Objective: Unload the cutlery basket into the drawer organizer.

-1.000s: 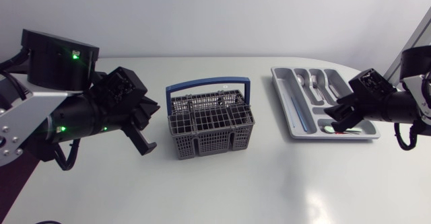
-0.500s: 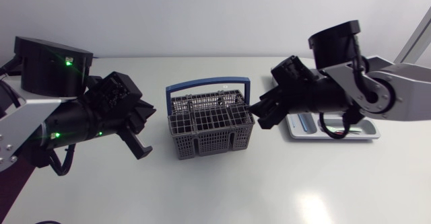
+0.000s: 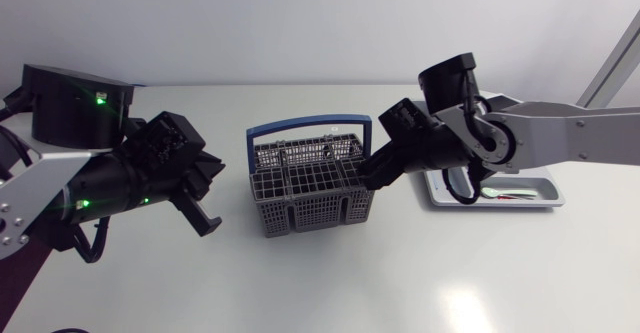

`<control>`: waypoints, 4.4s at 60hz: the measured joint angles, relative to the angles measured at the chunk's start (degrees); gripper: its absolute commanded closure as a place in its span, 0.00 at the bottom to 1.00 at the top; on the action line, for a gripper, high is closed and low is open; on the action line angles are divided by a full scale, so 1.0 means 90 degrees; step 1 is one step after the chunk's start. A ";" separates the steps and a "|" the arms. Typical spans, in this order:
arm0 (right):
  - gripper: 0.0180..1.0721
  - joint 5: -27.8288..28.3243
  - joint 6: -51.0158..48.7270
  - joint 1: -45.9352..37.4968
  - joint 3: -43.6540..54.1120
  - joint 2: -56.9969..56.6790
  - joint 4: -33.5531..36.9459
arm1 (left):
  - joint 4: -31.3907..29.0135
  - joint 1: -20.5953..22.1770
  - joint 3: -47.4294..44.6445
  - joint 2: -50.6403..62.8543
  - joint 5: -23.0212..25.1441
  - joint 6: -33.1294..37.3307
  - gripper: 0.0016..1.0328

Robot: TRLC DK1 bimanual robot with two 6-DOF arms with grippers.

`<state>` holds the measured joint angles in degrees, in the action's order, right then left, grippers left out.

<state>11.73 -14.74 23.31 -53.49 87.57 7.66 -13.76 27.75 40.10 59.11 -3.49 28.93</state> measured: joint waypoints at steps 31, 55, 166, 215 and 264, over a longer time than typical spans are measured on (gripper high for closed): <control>0.40 0.0245 0.0019 -0.0750 0.0238 -0.1302 0.0294 | 0.0848 -0.0889 -0.0046 0.0962 0.0124 0.0202 0.82; 0.40 0.0386 0.0019 -0.1146 0.0046 0.0036 0.0270 | 0.1282 -0.1307 0.0051 0.2183 0.0362 0.0267 0.85; 0.40 0.0505 0.0197 -0.1214 0.0291 -0.0767 0.0748 | 0.1515 -0.1008 0.1394 0.3400 0.0464 0.0168 0.33; 0.39 0.0478 0.0155 -0.0916 0.0291 0.0129 0.0527 | 0.0794 -0.0899 0.1443 0.3827 0.0716 0.0049 0.04; 0.29 -0.0153 0.0306 -0.0636 0.0318 -0.0172 0.0602 | 0.0794 -0.1141 0.1778 0.4061 0.0724 0.0049 0.04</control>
<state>10.35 -11.99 17.58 -50.63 86.02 13.08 -6.61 17.47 56.10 95.66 3.03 29.36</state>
